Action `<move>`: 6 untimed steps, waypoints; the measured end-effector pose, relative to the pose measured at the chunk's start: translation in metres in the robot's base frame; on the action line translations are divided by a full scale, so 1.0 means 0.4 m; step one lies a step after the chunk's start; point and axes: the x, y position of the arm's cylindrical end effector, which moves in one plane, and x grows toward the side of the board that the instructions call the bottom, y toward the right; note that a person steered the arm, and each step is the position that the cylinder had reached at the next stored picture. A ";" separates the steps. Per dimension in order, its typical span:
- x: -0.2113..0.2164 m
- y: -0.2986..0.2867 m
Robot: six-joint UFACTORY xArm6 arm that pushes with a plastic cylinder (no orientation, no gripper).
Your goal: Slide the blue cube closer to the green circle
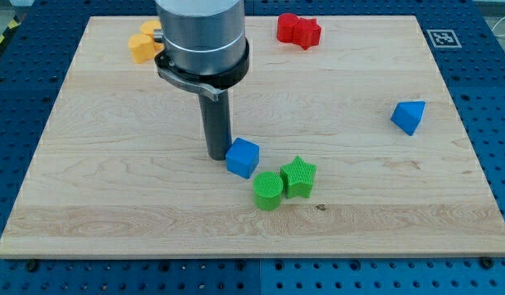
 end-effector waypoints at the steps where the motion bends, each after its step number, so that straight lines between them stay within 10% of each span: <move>1: -0.032 -0.021; 6: -0.019 0.076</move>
